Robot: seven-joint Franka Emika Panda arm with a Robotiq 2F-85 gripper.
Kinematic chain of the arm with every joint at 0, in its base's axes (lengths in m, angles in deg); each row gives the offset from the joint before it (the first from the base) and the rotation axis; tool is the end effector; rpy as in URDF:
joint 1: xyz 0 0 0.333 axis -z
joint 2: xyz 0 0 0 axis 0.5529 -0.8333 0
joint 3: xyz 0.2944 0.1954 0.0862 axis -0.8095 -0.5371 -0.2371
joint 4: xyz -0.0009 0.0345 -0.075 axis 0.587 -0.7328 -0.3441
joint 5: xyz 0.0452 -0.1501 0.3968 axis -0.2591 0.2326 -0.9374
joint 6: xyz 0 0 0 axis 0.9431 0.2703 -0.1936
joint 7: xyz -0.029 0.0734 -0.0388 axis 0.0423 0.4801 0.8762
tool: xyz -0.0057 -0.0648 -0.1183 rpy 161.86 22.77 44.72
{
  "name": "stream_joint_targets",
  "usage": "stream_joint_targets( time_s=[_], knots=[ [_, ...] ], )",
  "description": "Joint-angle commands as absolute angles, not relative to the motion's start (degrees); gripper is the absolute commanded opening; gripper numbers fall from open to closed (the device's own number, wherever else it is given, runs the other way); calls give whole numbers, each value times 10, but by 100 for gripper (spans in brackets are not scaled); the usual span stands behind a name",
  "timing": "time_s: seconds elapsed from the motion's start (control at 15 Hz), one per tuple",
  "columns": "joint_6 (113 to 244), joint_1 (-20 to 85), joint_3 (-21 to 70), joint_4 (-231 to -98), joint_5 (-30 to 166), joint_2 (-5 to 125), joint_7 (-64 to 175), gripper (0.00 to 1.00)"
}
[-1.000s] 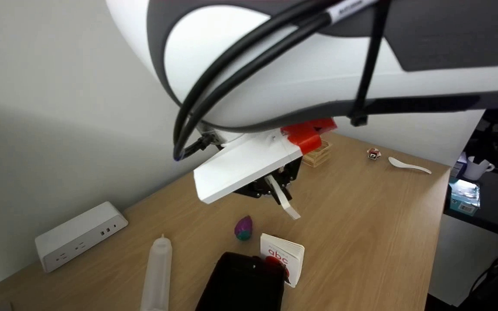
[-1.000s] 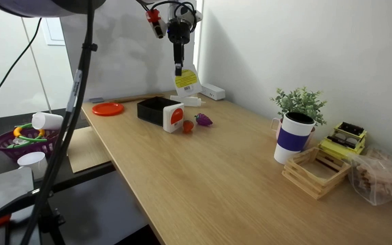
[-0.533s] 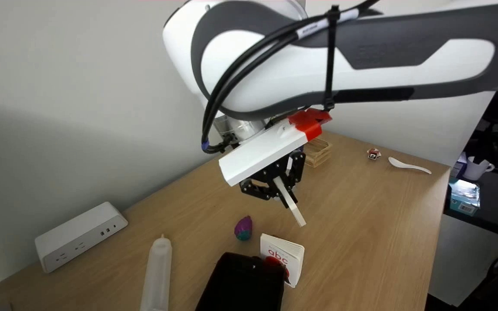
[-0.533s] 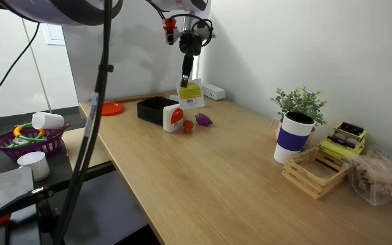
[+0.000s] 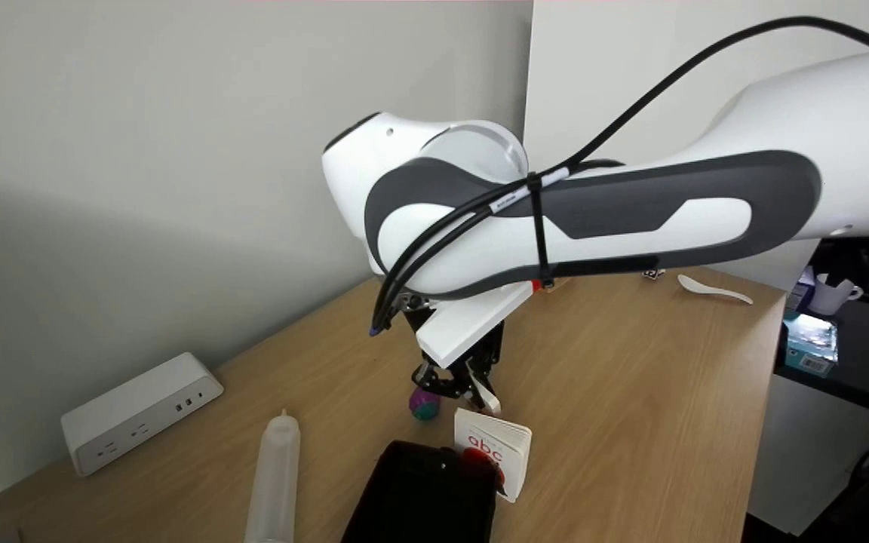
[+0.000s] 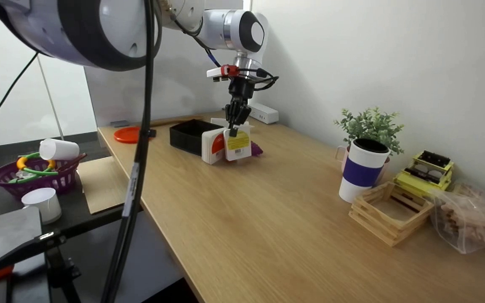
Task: Take the books out of the bookcase and put them upright on the table
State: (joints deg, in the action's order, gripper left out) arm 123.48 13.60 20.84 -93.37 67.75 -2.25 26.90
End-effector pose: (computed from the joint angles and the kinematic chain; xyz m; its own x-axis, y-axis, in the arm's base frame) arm 0.7877 0.2782 0.1776 0.9311 -0.2544 -0.2616 -0.1958 -0.9533 0.2301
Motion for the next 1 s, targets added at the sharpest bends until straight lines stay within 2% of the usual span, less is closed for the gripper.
stream_joint_targets(
  time_s=[0.0, 0.73, 0.8, 0.87, 0.93],
  knots=[
    [1239, 145, 192, -934, 660, -29, 373, 4],
    [1225, 144, 187, -941, 656, -26, 499, 4],
    [1224, 144, 187, -941, 656, -26, 501, 39],
    [1223, 143, 187, -941, 656, -26, 502, 40],
    [1221, 143, 187, -939, 657, -26, 504, 45]
  ],
)
